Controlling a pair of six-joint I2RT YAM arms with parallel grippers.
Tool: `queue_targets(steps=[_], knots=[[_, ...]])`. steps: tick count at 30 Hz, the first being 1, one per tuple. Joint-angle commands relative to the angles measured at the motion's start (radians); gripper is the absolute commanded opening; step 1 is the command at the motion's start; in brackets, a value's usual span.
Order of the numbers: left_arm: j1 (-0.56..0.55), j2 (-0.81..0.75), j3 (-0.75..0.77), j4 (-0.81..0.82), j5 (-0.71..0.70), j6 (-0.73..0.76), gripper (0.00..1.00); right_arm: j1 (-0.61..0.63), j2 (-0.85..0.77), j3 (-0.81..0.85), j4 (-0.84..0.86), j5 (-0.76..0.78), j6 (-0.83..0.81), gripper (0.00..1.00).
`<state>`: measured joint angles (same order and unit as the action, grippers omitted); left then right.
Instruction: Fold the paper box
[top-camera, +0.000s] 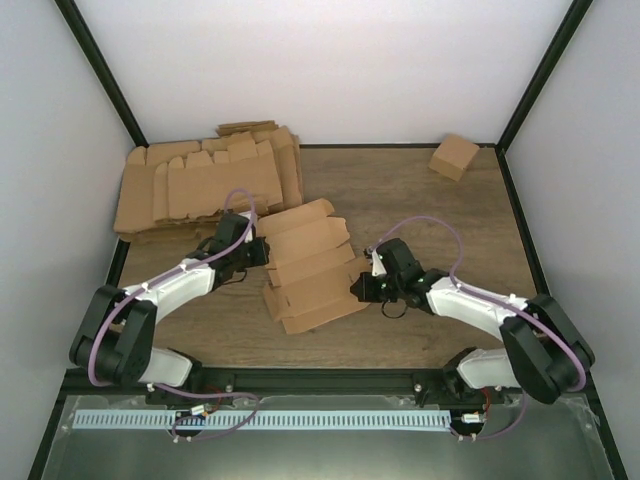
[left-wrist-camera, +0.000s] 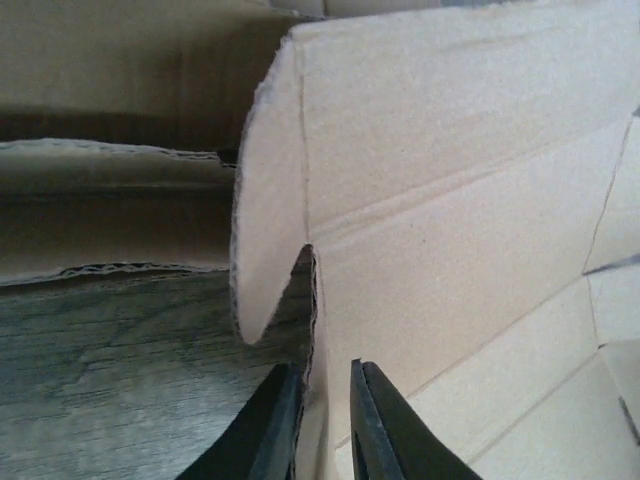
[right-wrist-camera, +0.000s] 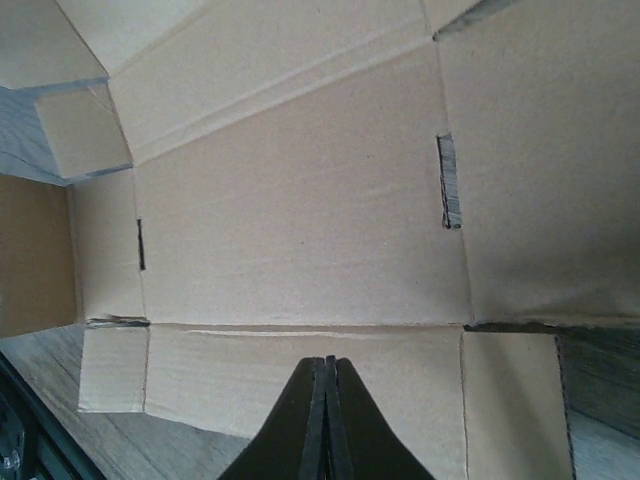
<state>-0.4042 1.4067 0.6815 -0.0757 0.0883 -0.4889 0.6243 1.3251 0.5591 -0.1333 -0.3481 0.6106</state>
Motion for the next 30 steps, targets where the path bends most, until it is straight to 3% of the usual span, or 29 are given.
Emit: queue_targets(steps=[1, 3, 9, 14, 21, 25, 29, 30], knots=[[0.003, -0.048, -0.005, 0.019, 0.0, 0.004, 0.11, 0.008, -0.092, 0.034, -0.067, 0.029, 0.001, 0.01], [0.002, -0.083, -0.021, 0.008, -0.007, -0.005, 0.04, 0.008, -0.12, 0.034, -0.09, 0.032, 0.004, 0.02], [0.003, -0.236, -0.036, -0.114, -0.043, -0.111, 0.04, 0.008, -0.188, 0.021, -0.156, 0.035, 0.029, 0.03], [0.003, -0.414, -0.054, -0.233, -0.093, -0.202, 0.04, 0.008, -0.311, -0.104, -0.084, -0.123, 0.18, 0.06], [0.003, -0.586, -0.157, -0.259, -0.034, -0.416, 0.04, 0.008, -0.429, -0.181, -0.047, -0.195, 0.277, 0.33], [0.002, -0.639, -0.228, -0.204, 0.033, -0.522, 0.04, 0.008, -0.389, -0.204, 0.014, -0.241, 0.317, 0.56], [0.002, -0.675, -0.244, -0.216, 0.026, -0.53, 0.04, 0.008, -0.353, -0.194, 0.036, -0.235, 0.352, 0.85], [0.002, -0.678, -0.243, -0.226, 0.021, -0.524, 0.04, 0.008, -0.348, -0.191, 0.039, -0.23, 0.361, 0.88]])
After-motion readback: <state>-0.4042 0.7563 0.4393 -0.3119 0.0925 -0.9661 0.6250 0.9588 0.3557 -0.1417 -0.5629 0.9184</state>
